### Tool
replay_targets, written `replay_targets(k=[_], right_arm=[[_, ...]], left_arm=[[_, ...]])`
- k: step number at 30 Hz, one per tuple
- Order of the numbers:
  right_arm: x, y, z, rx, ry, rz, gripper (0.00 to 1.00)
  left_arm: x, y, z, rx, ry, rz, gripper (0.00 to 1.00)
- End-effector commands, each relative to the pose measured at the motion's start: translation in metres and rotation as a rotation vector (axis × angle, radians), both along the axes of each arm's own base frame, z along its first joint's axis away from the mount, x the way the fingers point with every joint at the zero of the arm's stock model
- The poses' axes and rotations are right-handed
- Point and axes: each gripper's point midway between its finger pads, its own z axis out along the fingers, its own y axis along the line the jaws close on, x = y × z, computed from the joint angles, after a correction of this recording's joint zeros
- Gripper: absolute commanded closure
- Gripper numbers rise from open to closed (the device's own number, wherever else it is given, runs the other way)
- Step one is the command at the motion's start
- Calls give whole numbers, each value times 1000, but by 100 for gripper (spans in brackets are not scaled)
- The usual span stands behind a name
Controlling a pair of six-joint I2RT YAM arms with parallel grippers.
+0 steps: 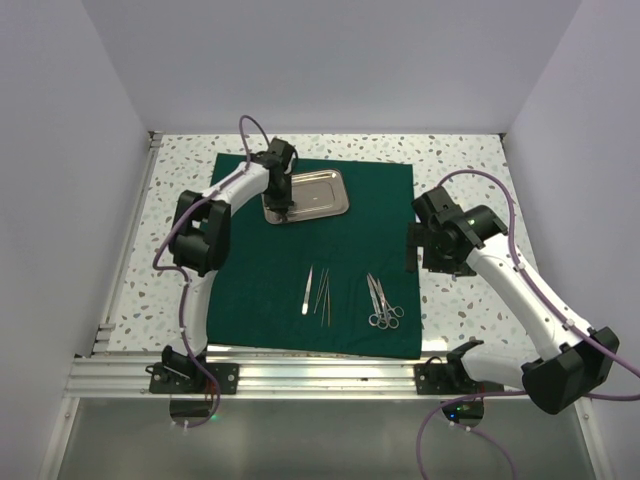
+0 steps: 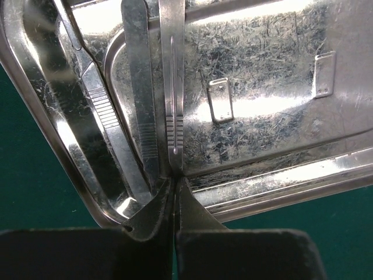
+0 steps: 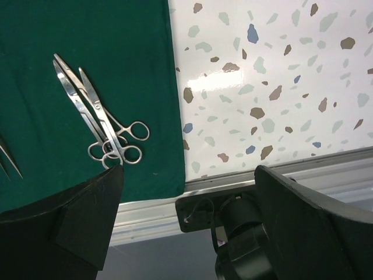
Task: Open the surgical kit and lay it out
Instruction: Pick up the medical item from the container, then place the medical item in the surgical kit.
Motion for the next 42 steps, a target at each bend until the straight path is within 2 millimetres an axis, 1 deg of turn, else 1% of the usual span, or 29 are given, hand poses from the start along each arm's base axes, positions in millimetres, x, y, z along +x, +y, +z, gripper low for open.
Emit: replay_targets(k=[1,3,6,10,12,13,14,15,16,17,18,19,20,21,22,23,24,25,26,27,28,29,32,33,35,36,40,41,42], right_arm=[[6,0,17,20,-59,1,2],[7,1,18,23,-65,5,2],[8,2,19,25,-69,15,2],[8,5,13,40,-71,28,2],[10,9,7,56,-60,37,1],[10,11,5,60,-53,41,2],[11,12,3,61,-45,49,2],[13,14,3,64,-44,55,2],[15,15,4,64,-47,62,2],[19,17,6,68,-58,67,2],[21,17,6,68,-62,71,2],[23,19,7,69,-66,78,2],[25,20,7,72,-69,81,2],[26,21,5,72,-61,85,2],[26,23,4,76,-57,91,1],[27,24,4,78,-57,92,2],[27,24,2,79,-52,95,2],[27,25,2,84,-54,98,2],[28,26,0,88,-56,98,1],[27,27,-1,91,-55,100,1],[26,27,-2,92,-51,101,2],[25,27,-4,94,-43,101,2],[22,26,-5,94,-40,102,2],[22,25,-5,93,-43,104,2],[19,23,-7,87,-41,102,1],[18,22,-7,85,-42,100,2],[13,19,-11,82,-36,92,2],[12,19,-12,83,-34,89,2],[11,18,-12,79,-34,86,1]], left_arm=[[-14,7,-39,12,96,-21,100],[-12,7,-30,5,80,-22,100],[-5,3,-7,-17,33,-27,100],[1,-3,39,-57,-21,-42,100],[0,-3,56,-63,-44,-44,100],[-1,-1,72,-65,-72,-41,100],[-3,-1,79,-68,-83,-42,100],[-11,3,79,-62,-73,-43,100],[-16,5,95,-71,-101,-41,100],[-22,6,98,-73,-102,-40,100],[-37,10,89,-65,-74,-37,100],[-45,11,106,-80,-107,-37,100],[-54,13,107,-82,-110,-38,100],[-72,18,92,-72,-74,-38,100],[-82,21,105,-86,-104,-32,100],[-92,23,103,-89,-98,-34,100],[-111,27,88,-87,-58,-38,100],[-122,25,98,-115,-77,-49,100],[-132,26,96,-117,-69,-54,100],[-150,30,83,-105,-32,-55,100],[-160,29,90,-114,-52,-60,100],[-177,33,77,-101,-14,-62,100],[-201,35,71,-100,-2,-53,100],[-213,38,59,-95,31,-50,100],[-227,35,54,-115,55,-43,100],[-239,34,46,-110,81,-54,100],[-254,36,39,-98,107,-36,99],[-256,37,40,-91,115,-35,85],[-255,38,42,-85,114,-28,77]])
